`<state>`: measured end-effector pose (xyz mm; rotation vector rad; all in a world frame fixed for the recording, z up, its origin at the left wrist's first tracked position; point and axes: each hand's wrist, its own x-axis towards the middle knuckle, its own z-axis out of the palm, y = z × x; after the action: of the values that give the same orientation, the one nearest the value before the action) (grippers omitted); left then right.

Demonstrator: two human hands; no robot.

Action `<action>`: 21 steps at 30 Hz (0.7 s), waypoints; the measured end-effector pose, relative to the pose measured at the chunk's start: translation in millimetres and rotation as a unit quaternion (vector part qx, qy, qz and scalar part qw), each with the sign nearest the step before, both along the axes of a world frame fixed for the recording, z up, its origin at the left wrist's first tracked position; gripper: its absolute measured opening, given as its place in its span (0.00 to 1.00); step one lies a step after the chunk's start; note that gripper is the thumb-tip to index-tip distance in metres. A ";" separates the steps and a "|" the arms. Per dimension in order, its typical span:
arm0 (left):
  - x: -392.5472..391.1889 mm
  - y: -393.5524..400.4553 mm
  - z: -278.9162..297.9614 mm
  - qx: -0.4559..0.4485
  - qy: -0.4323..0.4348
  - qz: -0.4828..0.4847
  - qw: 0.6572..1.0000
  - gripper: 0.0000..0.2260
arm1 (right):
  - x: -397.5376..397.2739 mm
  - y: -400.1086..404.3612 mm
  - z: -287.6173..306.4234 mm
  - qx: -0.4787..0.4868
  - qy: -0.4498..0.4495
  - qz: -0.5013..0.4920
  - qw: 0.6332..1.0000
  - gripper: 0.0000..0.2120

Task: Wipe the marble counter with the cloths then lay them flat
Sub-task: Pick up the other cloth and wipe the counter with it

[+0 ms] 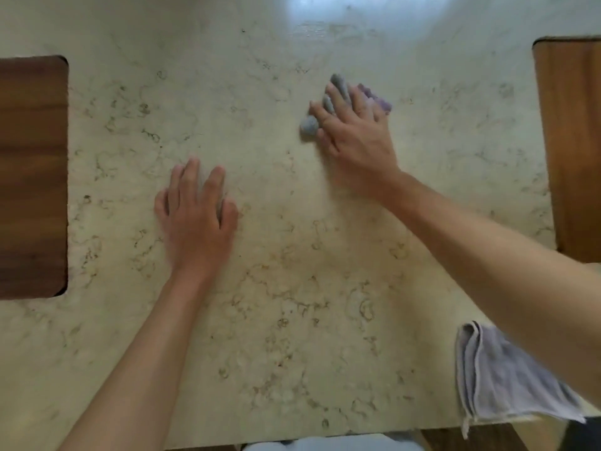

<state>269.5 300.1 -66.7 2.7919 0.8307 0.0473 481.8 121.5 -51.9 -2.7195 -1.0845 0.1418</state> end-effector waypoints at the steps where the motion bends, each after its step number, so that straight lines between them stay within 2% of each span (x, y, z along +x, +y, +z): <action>1: 0.0 0.9 0.3 -0.011 -0.007 0.006 1.000 0.21 | -38.3 4.5 -5.3 0.018 -0.018 0.031 0.999 0.24; 3: -0.1 3.1 1.9 -0.054 -0.036 0.019 0.998 0.21 | -144.2 -3.7 -17.3 0.013 -0.041 0.140 0.989 0.25; 4: -1.0 5.5 4.9 -0.092 -0.058 0.027 0.994 0.20 | -204.6 -8.5 -27.7 0.003 -0.021 0.198 0.980 0.25; 6: -3.0 12.5 12.0 -0.173 -0.095 0.036 0.980 0.20 | -316.9 -15.4 -24.4 -0.061 0.100 0.270 0.956 0.23; 7: -4.8 14.3 14.6 -0.189 -0.091 0.031 0.977 0.20 | -337.3 -25.0 -19.7 -0.109 0.150 0.253 0.950 0.24; 8: -7.8 14.3 16.9 -0.173 -0.069 0.013 0.982 0.21 | -335.1 -38.3 -18.9 -0.109 0.160 0.274 0.942 0.24; 10: -16.8 7.2 20.1 -0.090 -0.012 -0.050 0.995 0.24 | -290.2 -76.2 -13.4 -0.064 0.120 0.387 0.912 0.21; 11: -23.8 -1.9 20.3 -0.069 0.010 -0.078 0.994 0.26 | -253.0 -93.9 -3.9 -0.039 0.099 0.395 0.912 0.21; 13: -44.9 -27.2 19.7 -0.069 0.038 -0.106 0.991 0.27 | -162.9 -112.7 2.1 -0.011 0.069 0.267 0.961 0.21; 14: -57.3 -40.9 18.0 -0.067 0.046 -0.114 0.990 0.27 | -114.9 -119.5 4.6 -0.020 0.060 0.144 0.988 0.20; 15: -69.7 -53.3 14.4 -0.059 0.052 -0.121 0.989 0.26 | -73.3 -124.0 9.2 -0.032 0.051 0.011 0.998 0.18; 16: -81.0 -63.7 10.4 -0.043 0.060 -0.133 0.988 0.26 | -44.8 -125.7 10.6 -0.055 0.028 -0.065 0.996 0.18; 18: -95.2 -74.5 2.1 -0.001 0.073 -0.159 0.985 0.28 | -21.4 -126.1 10.0 -0.047 -0.014 -0.109 0.993 0.22; 20: -97.0 -75.2 -0.6 0.014 0.074 -0.161 0.984 0.29 | -67.9 -107.1 -5.1 -0.014 -0.009 -0.107 0.994 0.23; 21: -96.0 -74.3 -0.3 0.014 0.069 -0.158 0.985 0.28 | -109.0 -94.5 -9.7 -0.001 -0.002 -0.059 0.998 0.24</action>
<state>173.5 225.8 -67.0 2.9435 0.4075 -0.1909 372.8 27.1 -61.5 -2.7782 -0.9210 0.1176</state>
